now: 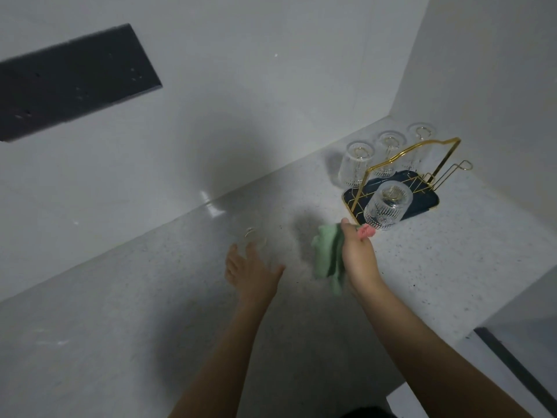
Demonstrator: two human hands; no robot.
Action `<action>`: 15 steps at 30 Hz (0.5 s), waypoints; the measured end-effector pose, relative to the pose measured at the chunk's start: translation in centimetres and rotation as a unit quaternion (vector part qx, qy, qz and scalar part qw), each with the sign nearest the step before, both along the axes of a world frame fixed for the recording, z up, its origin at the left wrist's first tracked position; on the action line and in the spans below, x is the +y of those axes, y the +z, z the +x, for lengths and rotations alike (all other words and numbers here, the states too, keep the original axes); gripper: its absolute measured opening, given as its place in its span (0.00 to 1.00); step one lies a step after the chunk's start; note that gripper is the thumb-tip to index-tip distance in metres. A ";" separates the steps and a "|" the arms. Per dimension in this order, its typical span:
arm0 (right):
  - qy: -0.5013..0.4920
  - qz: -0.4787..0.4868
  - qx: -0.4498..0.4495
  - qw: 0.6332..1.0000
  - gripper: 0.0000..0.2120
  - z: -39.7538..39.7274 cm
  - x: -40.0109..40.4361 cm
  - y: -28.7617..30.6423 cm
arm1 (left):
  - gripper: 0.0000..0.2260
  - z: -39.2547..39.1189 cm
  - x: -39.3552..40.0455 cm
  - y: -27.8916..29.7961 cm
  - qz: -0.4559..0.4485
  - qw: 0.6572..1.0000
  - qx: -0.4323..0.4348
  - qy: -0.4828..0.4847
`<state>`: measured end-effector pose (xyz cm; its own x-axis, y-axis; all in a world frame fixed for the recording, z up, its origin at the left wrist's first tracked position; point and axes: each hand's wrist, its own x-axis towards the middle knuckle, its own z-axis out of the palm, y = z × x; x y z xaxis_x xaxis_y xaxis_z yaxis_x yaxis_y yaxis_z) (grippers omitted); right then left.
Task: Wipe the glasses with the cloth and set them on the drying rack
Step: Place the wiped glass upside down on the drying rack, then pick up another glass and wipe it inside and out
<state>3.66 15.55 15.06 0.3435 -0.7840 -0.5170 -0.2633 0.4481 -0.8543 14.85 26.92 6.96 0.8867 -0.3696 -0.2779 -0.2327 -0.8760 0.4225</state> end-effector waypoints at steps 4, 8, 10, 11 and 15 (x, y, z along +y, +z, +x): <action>0.002 -0.007 -0.006 1.000 0.20 -0.2 0.4 0.2 | 0.36 0.7 0.5 -0.7 -0.004 1.000 -0.007 0.010; 0.010 -0.007 -0.008 1.000 0.14 -0.5 0.6 0.2 | 0.33 1.4 0.9 -0.7 -0.045 0.998 0.010 0.041; 0.016 -0.013 -0.004 1.000 0.12 -0.6 0.7 0.1 | 0.31 1.7 1.1 -0.5 -0.057 0.997 0.014 0.042; 0.018 -0.014 -0.005 1.000 0.12 -0.6 0.6 -0.2 | 0.31 1.9 1.1 -0.4 -0.061 0.997 0.022 0.035; -0.016 0.035 -0.032 0.999 0.23 -1.1 0.6 -0.1 | 0.35 1.3 1.5 1.2 -0.139 0.988 0.063 0.005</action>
